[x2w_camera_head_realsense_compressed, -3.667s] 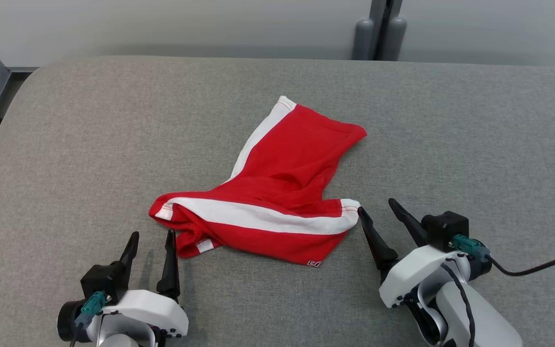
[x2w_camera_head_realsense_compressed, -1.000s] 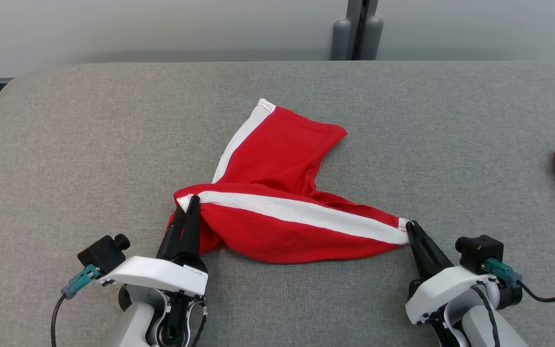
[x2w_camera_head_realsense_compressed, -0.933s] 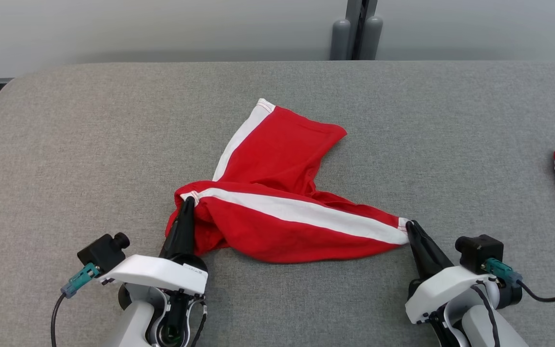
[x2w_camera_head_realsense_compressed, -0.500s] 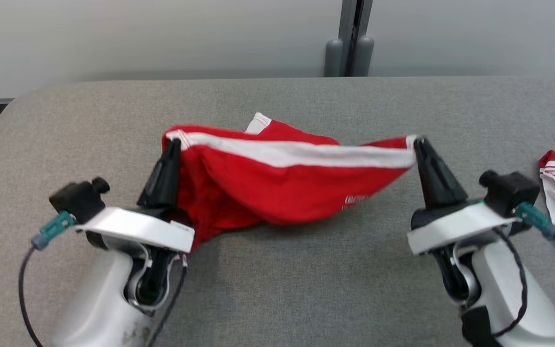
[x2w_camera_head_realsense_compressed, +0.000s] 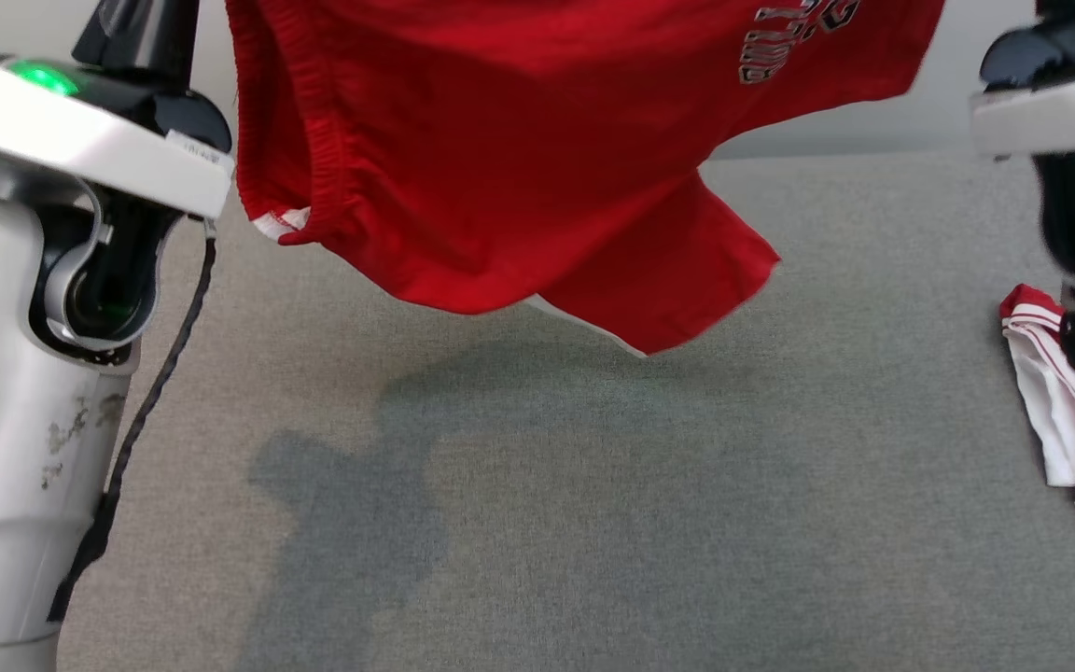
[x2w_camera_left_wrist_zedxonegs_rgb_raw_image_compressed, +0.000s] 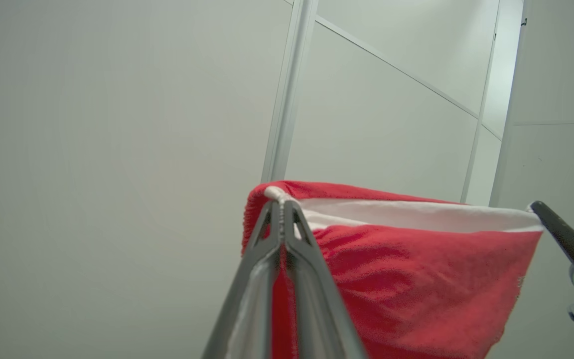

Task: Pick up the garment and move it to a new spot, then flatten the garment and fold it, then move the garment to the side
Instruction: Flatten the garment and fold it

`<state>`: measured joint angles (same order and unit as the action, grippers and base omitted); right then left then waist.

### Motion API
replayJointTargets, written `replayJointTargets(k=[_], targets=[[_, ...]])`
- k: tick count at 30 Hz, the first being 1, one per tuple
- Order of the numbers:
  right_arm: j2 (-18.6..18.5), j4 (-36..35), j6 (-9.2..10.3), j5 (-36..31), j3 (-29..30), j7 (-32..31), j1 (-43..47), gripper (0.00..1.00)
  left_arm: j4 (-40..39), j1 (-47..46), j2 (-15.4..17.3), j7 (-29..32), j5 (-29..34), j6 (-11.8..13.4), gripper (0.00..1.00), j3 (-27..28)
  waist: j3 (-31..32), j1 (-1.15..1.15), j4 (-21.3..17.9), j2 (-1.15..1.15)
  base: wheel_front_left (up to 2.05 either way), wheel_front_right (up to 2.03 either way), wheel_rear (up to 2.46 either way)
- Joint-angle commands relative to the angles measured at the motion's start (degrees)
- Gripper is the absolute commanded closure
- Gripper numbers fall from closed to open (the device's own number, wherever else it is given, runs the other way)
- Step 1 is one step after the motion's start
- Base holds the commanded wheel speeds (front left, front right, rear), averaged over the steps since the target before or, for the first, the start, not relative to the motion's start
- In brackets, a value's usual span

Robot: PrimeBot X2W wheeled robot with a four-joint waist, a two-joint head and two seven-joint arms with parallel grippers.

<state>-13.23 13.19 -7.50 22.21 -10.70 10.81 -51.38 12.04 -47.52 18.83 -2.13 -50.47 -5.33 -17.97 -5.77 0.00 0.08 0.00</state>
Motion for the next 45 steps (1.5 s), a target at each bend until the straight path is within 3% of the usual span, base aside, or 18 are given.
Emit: replayJointTargets(k=[1, 5, 10, 14, 18, 22, 28, 30, 36, 45], targets=[[-0.23, 1.52, 0.02, -0.16, -0.24, -1.04, -1.87, 1.0, 1.06, -1.82, -0.26, 0.59, 0.02, 0.46, 1.0, -0.18, -3.68, 0.0, 0.09, 0.0, 0.0, 0.0, 0.0], [-1.74, 8.0, 0.02, -2.79, -2.4, -1.53, -9.17, 1.0, 6.12, -7.36, -1.78, 1.52, 1.49, 0.17, 1.0, -2.2, -9.23, 0.0, 0.48, 0.0, 0.0, 0.0, 0.0], [-2.26, 17.42, 0.03, -5.38, -1.81, 1.39, -19.94, 1.0, 15.93, -17.01, -3.22, -3.41, 6.53, -0.69, 1.0, -4.3, -14.2, 0.0, 0.61, 0.0, 0.0, 0.0, 0.0], [-2.34, 21.62, 0.03, -7.63, -1.32, 3.67, -26.9, 1.0, 22.27, -23.72, -3.99, -8.81, 7.63, -1.12, 1.0, -3.47, -15.68, 0.0, -0.22, 0.0, 0.0, 0.0, 0.0], [-1.69, 22.77, 0.04, -6.3, -0.48, 4.24, -27.03, 1.0, 25.47, -24.51, -4.78, -11.18, 6.67, -1.58, 1.0, -3.09, -15.32, 0.0, -0.71, 0.0, 0.0, 0.0, 0.0], [-0.72, 21.33, 0.03, -3.78, -3.04, 4.46, -18.42, 1.0, 29.0, -17.06, -5.09, -12.52, 5.44, -2.02, 1.0, -5.11, -12.79, 0.0, -1.36, 0.0, 0.0, 0.0, 0.0], [-0.95, 15.75, 0.03, 1.95, -6.7, 4.46, 2.18, 1.0, 30.7, 0.99, -5.72, -13.09, 1.24, -2.12, 1.0, -8.02, -9.02, 0.0, -2.01, 0.0, 0.0, 0.0, 0.0], [-0.75, 13.96, 0.03, 3.73, -7.76, 4.48, 9.05, 1.0, 29.57, 6.72, -4.9, -13.14, 2.17, -2.09, 1.0, -6.35, -7.82, 0.0, -2.47, 0.0, 0.0, 0.0, 0.0], [-0.3, 10.23, 0.03, 7.39, -9.28, 4.48, 26.66, 1.0, 27.01, 23.08, -7.83, -13.11, 5.02, -2.1, 1.0, -4.77, -3.64, 0.0, -2.48, 0.0, 0.0, 0.0, 0.0], [0.26, 5.92, 0.03, 5.48, -9.67, 4.42, 46.97, 1.0, 23.68, 41.41, -9.91, -13.12, 11.66, -2.11, 1.0, -0.77, 4.67, 0.0, -1.6, 0.0, 0.0, 0.0, 0.0]])
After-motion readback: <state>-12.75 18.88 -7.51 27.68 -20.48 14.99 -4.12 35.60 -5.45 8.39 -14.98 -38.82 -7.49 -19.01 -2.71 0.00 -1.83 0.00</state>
